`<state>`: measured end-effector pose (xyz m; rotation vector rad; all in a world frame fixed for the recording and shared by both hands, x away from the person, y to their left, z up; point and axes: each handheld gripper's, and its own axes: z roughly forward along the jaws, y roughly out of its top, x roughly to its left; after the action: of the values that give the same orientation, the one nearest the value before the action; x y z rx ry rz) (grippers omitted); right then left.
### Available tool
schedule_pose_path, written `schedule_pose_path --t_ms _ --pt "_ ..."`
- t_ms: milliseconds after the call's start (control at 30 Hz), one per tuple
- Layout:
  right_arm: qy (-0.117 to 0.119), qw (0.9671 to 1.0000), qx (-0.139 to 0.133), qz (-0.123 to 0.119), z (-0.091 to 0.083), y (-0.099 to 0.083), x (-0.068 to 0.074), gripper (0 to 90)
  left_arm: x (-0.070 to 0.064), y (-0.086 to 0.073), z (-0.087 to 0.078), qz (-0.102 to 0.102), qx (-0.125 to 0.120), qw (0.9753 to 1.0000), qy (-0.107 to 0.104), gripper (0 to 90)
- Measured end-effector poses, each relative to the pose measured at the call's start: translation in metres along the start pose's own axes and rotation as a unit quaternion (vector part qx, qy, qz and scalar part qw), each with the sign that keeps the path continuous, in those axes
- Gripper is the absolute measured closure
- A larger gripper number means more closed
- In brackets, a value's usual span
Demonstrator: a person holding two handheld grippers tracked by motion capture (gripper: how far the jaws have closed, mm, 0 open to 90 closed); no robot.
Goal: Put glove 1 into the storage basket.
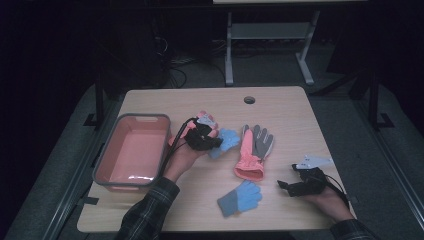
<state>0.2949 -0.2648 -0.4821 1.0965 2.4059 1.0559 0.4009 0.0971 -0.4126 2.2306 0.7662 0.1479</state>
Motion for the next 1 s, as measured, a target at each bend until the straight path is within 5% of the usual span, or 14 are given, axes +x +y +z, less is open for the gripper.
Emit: schedule_pose_path --t_ms 167,533,800,1000 --pt "0.0 1.0 0.0 0.0 0.0 0.0 0.0 13.8 -0.011 -0.006 -0.01 0.008 -0.008 0.9999 -0.002 86.5" --pt "0.0 1.0 -0.001 -0.001 0.0 0.0 0.0 13.8 -0.044 -0.018 -0.033 0.024 -0.028 0.9985 -0.041 86.5" --pt "0.0 1.0 0.0 0.001 0.0 0.0 0.0 13.8 -0.066 -0.03 -0.037 0.046 -0.023 0.9965 -0.066 86.5" --pt "0.0 1.0 0.0 0.0 0.0 0.0 0.0 13.8 -0.08 -0.039 -0.035 0.044 -0.018 0.9955 -0.083 86.5"
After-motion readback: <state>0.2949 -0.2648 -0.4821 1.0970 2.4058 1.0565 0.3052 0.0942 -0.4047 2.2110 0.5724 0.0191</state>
